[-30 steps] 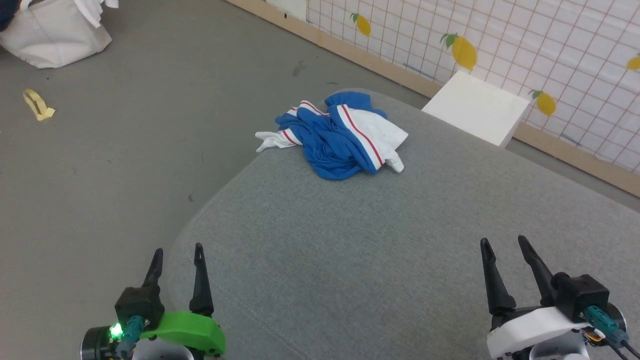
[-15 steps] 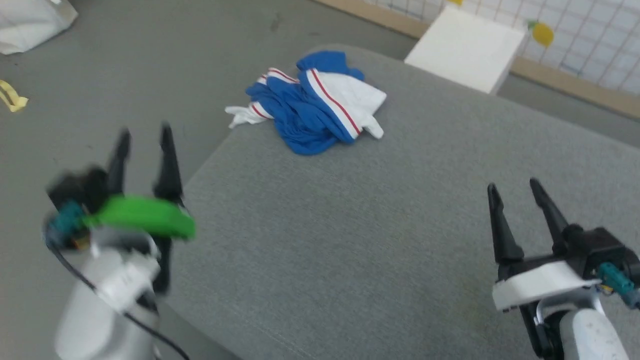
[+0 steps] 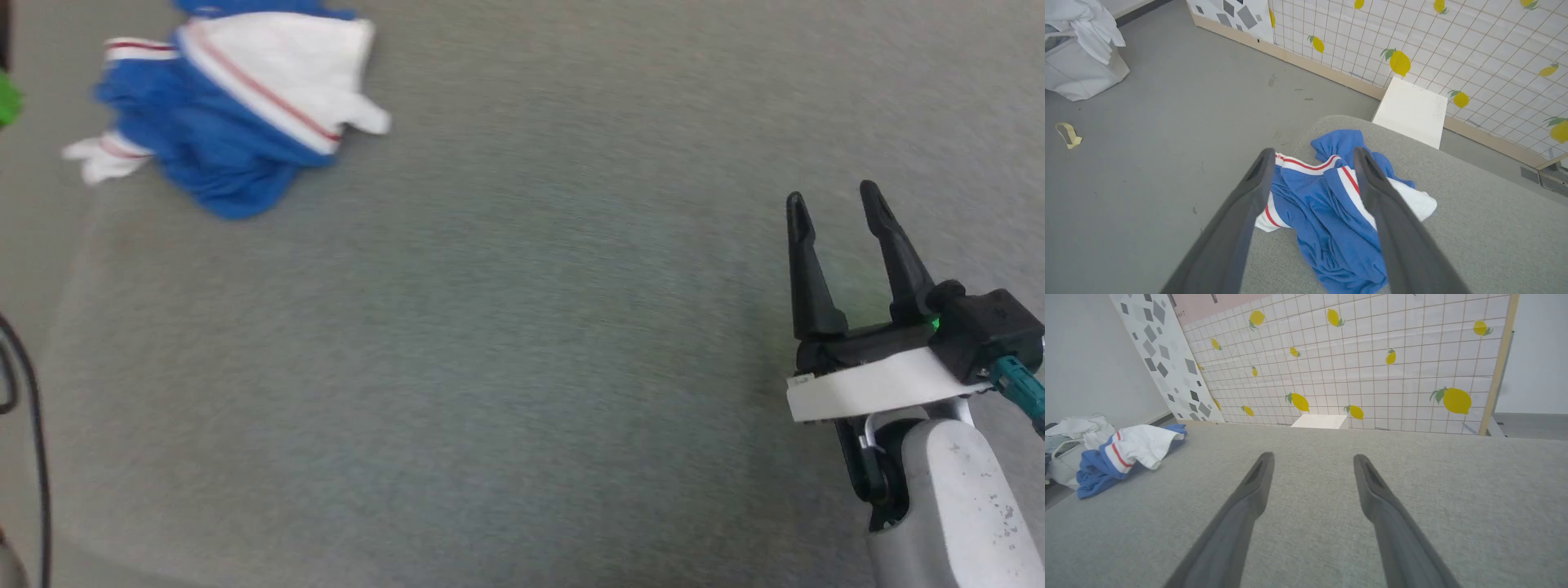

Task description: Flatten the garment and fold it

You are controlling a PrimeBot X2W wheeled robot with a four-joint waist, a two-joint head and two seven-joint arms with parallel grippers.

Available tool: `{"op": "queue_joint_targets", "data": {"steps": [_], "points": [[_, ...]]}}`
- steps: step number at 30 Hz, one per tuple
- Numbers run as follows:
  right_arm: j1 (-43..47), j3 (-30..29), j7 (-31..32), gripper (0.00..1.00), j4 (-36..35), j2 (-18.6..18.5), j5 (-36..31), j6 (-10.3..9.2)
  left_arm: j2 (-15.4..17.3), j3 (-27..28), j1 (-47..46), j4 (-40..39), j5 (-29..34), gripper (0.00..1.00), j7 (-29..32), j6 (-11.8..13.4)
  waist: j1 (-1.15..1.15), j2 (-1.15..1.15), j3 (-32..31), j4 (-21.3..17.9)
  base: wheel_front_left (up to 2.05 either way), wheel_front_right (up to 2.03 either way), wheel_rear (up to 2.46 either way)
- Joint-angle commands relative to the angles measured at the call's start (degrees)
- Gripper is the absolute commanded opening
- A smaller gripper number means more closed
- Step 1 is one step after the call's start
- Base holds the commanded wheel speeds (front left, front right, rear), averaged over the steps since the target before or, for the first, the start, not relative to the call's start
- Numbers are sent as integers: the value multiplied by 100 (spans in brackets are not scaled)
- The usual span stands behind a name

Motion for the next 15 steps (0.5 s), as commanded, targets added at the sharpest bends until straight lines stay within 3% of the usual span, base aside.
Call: {"op": "queue_joint_targets", "data": {"steps": [1,9,15], "points": [[-93,9,-92,100,87,-7,103,-9,132,78,-56,50,-61,100,321,191,-2,36,1319,-1631,0,0,0],[-143,87,-259,100,472,-7,440,-9,516,354,577,-161,-303,100,2295,1247,-2,36,1406,-2179,0,0,0],[-169,85,-278,100,536,-7,534,-9,494,536,1485,-713,-467,100,3099,1809,-2,36,1247,-2225,0,0,0]]}}
